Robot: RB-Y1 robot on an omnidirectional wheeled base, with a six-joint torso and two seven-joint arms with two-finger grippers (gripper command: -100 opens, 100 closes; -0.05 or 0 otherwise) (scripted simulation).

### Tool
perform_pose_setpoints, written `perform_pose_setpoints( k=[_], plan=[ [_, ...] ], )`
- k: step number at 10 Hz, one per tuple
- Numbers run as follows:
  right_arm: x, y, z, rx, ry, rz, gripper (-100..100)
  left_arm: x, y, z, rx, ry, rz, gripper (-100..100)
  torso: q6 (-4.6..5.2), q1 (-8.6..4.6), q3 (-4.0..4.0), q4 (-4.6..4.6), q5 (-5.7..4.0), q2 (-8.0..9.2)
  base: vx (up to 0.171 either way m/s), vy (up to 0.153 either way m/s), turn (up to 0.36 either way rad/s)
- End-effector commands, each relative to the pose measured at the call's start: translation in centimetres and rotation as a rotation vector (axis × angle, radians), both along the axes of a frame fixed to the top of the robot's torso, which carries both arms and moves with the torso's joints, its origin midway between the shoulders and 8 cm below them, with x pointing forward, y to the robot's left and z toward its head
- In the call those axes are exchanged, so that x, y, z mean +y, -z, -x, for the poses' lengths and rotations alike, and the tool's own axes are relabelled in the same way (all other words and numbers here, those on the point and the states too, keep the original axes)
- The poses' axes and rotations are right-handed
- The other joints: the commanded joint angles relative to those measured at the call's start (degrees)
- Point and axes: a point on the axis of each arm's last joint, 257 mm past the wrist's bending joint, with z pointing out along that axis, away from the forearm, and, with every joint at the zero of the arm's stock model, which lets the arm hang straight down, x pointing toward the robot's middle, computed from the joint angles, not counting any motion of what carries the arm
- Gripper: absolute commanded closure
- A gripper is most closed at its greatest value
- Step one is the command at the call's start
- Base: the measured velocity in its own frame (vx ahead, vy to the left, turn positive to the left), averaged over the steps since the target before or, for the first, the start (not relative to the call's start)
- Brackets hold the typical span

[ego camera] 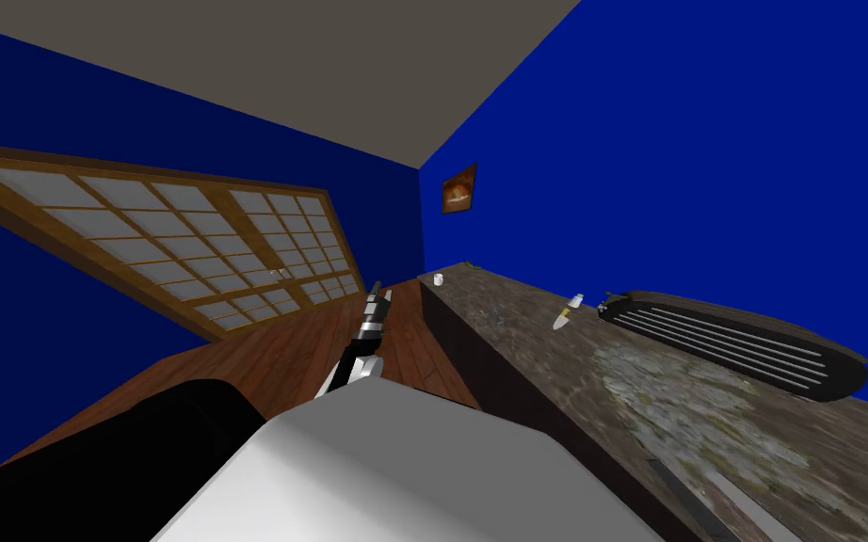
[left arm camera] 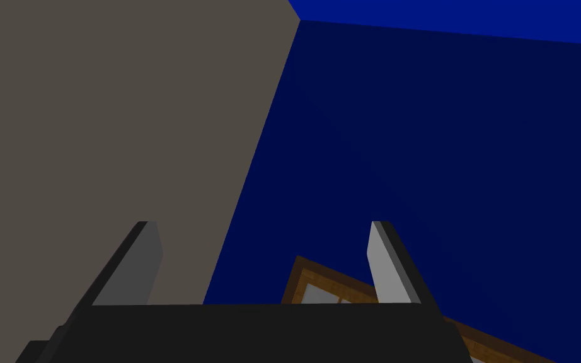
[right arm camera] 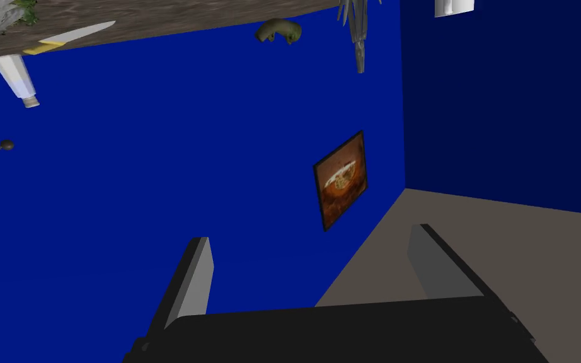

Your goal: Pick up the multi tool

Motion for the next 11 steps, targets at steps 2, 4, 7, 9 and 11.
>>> perform_pose_setpoints(
  k=[2,4,7,9,11],
  plan=[
    [-0.8,1.0,2.1,0.079,-0.012,0.064,-100,0.0,0.0,0.0,0.000,0.000,0.000,0,0.04,0.00,0.02,0.01,0.00,0.04,0.062,0.032,0.138],
    [-1.4,1.8,3.5,0.133,-0.021,0.100,-100,0.0,0.0,0.0,0.000,0.000,0.000,0,-0.02,0.05,-0.07,-0.02,0.01,-0.12,0.109,0.044,0.258],
    [-2.3,3.1,6.2,0.232,-0.043,0.155,-100,0.0,0.0,0.0,0.000,0.000,0.000,0,0.04,0.01,-0.08,-0.03,0.00,-0.13,0.110,0.032,0.188],
    [-2.7,3.6,7.5,0.279,-0.055,0.175,-100,0.0,0.0,0.0,0.000,0.000,0.000,0,-0.02,0.11,-0.21,-0.08,0.02,-0.37,0.152,0.046,0.262],
    [-3.4,4.3,9.7,0.360,-0.079,0.202,-100,0.0,0.0,0.0,0.000,0.000,0.000,0,0.01,0.02,-0.10,-0.04,0.01,-0.16,0.127,0.025,0.277]
  ],
)
